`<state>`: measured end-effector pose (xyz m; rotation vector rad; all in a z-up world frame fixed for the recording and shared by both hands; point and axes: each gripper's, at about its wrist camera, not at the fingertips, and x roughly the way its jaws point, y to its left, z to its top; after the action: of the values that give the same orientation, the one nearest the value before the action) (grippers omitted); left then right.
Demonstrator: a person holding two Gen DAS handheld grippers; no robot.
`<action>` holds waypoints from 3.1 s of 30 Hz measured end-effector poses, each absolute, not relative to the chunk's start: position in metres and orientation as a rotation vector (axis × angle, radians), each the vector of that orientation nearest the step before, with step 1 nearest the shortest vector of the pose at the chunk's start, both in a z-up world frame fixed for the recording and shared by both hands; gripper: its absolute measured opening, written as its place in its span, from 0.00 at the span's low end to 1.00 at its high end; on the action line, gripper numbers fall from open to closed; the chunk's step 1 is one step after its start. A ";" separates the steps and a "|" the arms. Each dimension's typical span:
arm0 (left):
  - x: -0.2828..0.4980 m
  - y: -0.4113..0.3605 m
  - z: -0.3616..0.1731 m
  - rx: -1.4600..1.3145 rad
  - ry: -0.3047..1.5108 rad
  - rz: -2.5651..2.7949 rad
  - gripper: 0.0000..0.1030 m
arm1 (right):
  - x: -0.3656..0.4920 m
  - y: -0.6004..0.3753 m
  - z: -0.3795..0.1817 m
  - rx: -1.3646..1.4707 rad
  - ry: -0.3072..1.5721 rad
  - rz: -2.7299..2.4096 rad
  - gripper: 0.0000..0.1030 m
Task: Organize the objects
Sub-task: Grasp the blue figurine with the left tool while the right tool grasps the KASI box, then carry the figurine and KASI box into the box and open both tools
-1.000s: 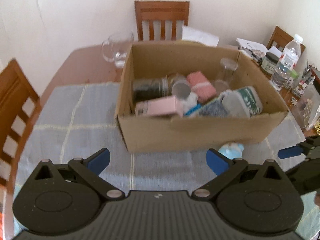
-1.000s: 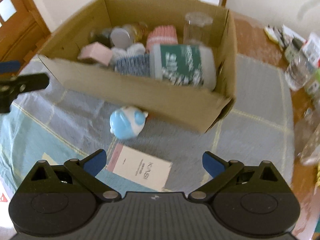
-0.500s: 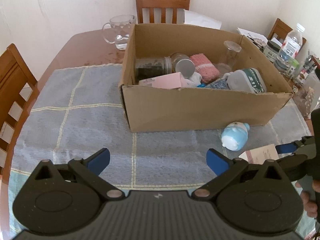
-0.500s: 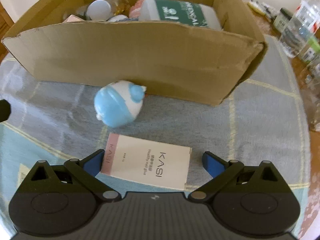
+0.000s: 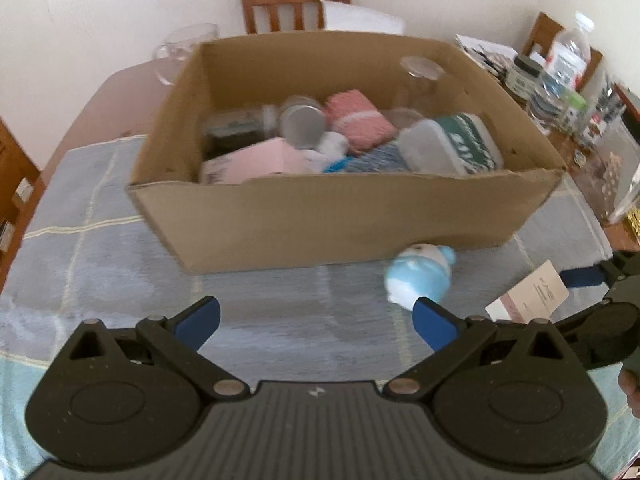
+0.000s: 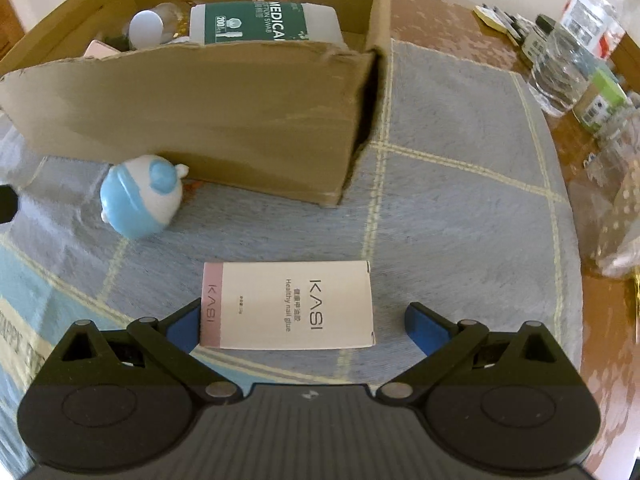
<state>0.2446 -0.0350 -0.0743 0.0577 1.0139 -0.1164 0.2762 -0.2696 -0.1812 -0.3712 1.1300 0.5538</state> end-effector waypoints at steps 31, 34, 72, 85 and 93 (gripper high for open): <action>0.260 -0.055 -0.120 0.087 1.070 -0.062 0.99 | 0.279 -0.284 -0.184 -0.408 1.028 0.675 1.00; 0.260 -0.059 -0.118 0.081 1.053 -0.080 0.95 | 0.281 -0.284 -0.184 -0.407 1.026 0.673 1.00; 0.254 -0.053 -0.107 0.019 1.036 -0.197 0.45 | 0.268 -0.266 -0.173 -0.457 1.034 0.665 0.81; 0.240 -0.042 -0.077 0.166 1.105 -0.314 0.45 | 0.272 -0.268 -0.145 -0.437 1.089 0.765 0.81; 0.234 -0.041 -0.039 0.262 1.074 -0.377 0.46 | 0.272 -0.267 -0.113 -0.463 1.070 0.830 0.81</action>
<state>0.2344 -0.0410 -0.0389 0.2625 1.0741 -0.3767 0.2725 -0.2674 -0.1130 -0.4626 1.0705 0.8299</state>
